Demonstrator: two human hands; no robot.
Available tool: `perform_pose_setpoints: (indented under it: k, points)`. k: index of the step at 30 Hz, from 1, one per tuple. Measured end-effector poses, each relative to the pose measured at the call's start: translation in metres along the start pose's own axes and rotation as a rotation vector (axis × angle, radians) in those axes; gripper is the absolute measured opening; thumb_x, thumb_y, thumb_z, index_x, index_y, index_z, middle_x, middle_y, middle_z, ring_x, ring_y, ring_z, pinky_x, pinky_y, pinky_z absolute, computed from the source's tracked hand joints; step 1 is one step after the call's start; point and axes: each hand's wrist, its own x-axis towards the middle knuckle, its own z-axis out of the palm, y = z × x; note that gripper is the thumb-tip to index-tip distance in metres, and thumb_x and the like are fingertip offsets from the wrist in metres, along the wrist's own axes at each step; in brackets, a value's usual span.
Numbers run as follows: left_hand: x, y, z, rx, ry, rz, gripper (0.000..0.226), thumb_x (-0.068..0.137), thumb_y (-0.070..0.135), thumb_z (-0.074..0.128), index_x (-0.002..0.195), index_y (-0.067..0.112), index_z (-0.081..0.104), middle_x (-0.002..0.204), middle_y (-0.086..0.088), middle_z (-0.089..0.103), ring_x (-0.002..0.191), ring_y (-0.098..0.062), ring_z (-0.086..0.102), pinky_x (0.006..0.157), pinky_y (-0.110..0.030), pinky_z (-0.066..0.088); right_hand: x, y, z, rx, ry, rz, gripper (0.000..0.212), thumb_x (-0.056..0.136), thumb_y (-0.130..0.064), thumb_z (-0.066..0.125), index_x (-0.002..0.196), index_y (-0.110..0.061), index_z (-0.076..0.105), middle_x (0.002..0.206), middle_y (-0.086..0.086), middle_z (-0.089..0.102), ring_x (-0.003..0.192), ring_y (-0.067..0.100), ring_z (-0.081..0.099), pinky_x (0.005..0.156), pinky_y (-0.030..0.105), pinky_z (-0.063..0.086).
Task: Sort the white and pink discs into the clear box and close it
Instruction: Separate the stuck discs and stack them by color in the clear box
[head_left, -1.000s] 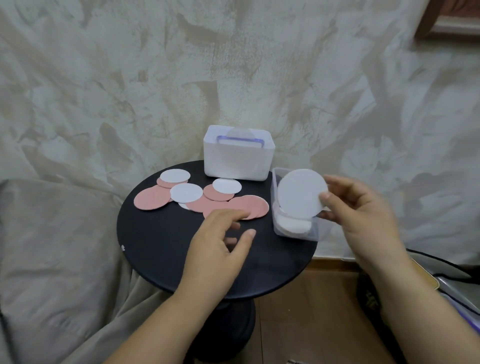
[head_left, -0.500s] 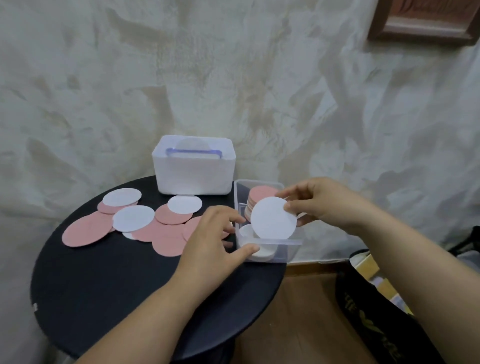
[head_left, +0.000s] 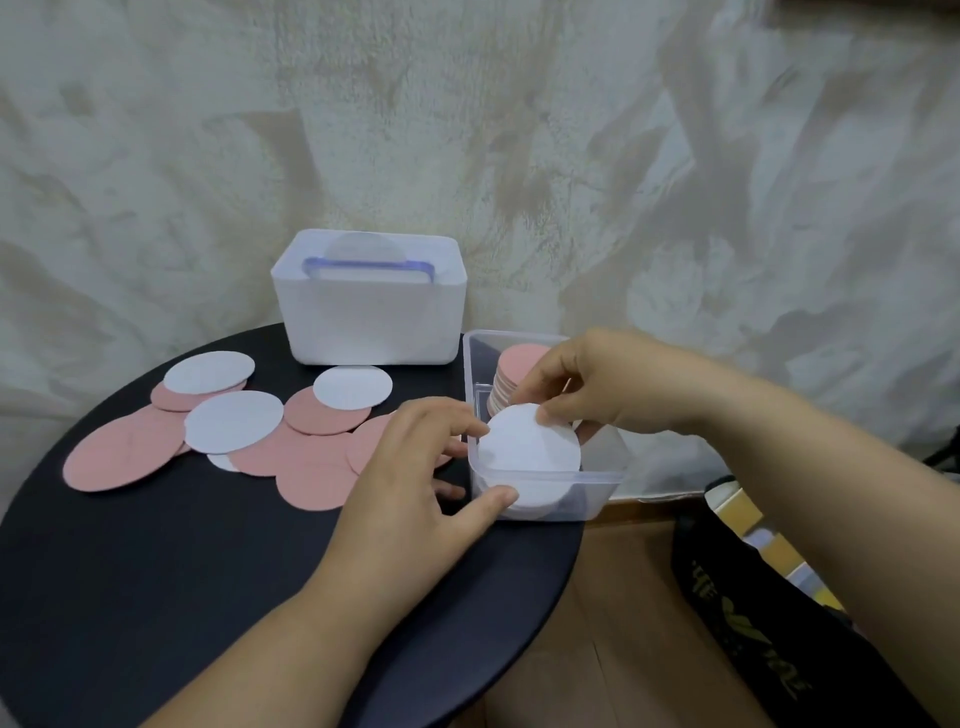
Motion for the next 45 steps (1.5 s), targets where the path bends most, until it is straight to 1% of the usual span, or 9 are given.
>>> perform_pose_setpoints:
  k: [2,4,11,17,23,25,29,36,45]
  points:
    - [-0.001,-0.001,0.0,-0.005,0.006,0.003,0.043,0.068,0.024,0.08,0.097,0.038,0.051,0.114,0.02,0.046,0.1,0.001,0.051,0.069,-0.014,0.051,0.006,-0.001,0.005,-0.092,0.002,-0.011,0.02,0.087,-0.01,0.062,0.101,-0.02,0.07,0.09,-0.003,0.068,0.075,0.013,0.066,0.072,0.023,0.057]
    - [-0.001,-0.001,0.0,-0.005,0.007,0.006,0.04,0.065,0.032,0.074,0.097,0.04,0.051,0.114,0.021,0.046,0.1,0.001,0.051,0.068,-0.013,0.051,0.011,-0.002,0.01,-0.173,0.014,-0.009,0.021,0.087,-0.012,0.062,0.105,-0.022,0.068,0.086,-0.009,0.064,0.071,0.008,0.061,0.076,0.023,0.054]
    - [-0.001,-0.002,0.0,0.015,-0.004,0.02,0.039,0.065,0.035,0.07,0.097,0.043,0.049,0.116,0.021,0.045,0.101,-0.001,0.051,0.069,-0.014,0.051,0.012,-0.001,0.014,-0.315,0.04,-0.052,0.019,0.084,-0.014,0.065,0.1,-0.023,0.07,0.075,-0.021,0.055,0.066,-0.002,0.053,0.064,0.002,0.04]
    - [-0.001,-0.002,-0.001,-0.002,-0.01,0.017,0.04,0.066,0.034,0.07,0.096,0.046,0.048,0.116,0.026,0.041,0.101,0.0,0.051,0.068,-0.013,0.051,0.009,-0.007,0.015,-0.436,0.044,-0.064,0.02,0.085,-0.016,0.064,0.104,-0.02,0.07,0.102,-0.007,0.068,0.081,0.008,0.056,0.07,0.013,0.037]
    - [-0.001,-0.002,-0.002,-0.005,-0.018,0.022,0.04,0.067,0.033,0.071,0.096,0.047,0.048,0.118,0.027,0.04,0.101,0.001,0.05,0.069,-0.014,0.051,0.008,-0.006,0.017,-0.474,0.09,-0.089,0.02,0.083,-0.017,0.067,0.102,-0.021,0.069,0.1,-0.008,0.067,0.075,0.002,0.048,0.059,-0.001,0.033]
    - [-0.001,-0.002,-0.003,-0.011,-0.019,0.027,0.042,0.068,0.03,0.073,0.096,0.047,0.048,0.118,0.027,0.04,0.101,0.0,0.05,0.07,-0.014,0.051,0.008,-0.006,0.019,-0.529,0.088,-0.094,0.02,0.084,-0.02,0.065,0.104,-0.022,0.069,0.101,-0.009,0.067,0.078,0.003,0.048,0.058,0.002,0.034]
    - [-0.002,-0.002,-0.002,-0.018,-0.021,0.031,0.049,0.07,0.019,0.079,0.096,0.047,0.048,0.118,0.027,0.039,0.1,0.0,0.05,0.07,-0.015,0.051,0.007,-0.005,0.02,-0.517,0.102,-0.069,0.021,0.083,-0.023,0.067,0.104,-0.026,0.069,0.102,-0.01,0.067,0.08,0.003,0.05,0.074,0.017,0.043]
    - [-0.003,-0.001,-0.003,-0.015,-0.013,0.031,0.045,0.07,0.024,0.076,0.097,0.047,0.048,0.118,0.026,0.042,0.1,0.001,0.051,0.07,-0.016,0.052,0.008,-0.006,0.023,-0.477,0.082,-0.039,0.023,0.083,-0.023,0.067,0.105,-0.029,0.067,0.093,-0.01,0.066,0.083,0.007,0.055,0.074,0.021,0.045]
    - [-0.003,0.003,-0.005,-0.065,-0.016,-0.017,0.049,0.071,0.016,0.078,0.1,0.044,0.05,0.116,0.021,0.048,0.099,0.002,0.052,0.071,-0.015,0.052,0.003,-0.008,0.021,-0.436,0.069,-0.034,0.026,0.083,-0.022,0.067,0.108,-0.027,0.067,0.104,-0.008,0.069,0.091,0.008,0.062,0.084,0.024,0.049]
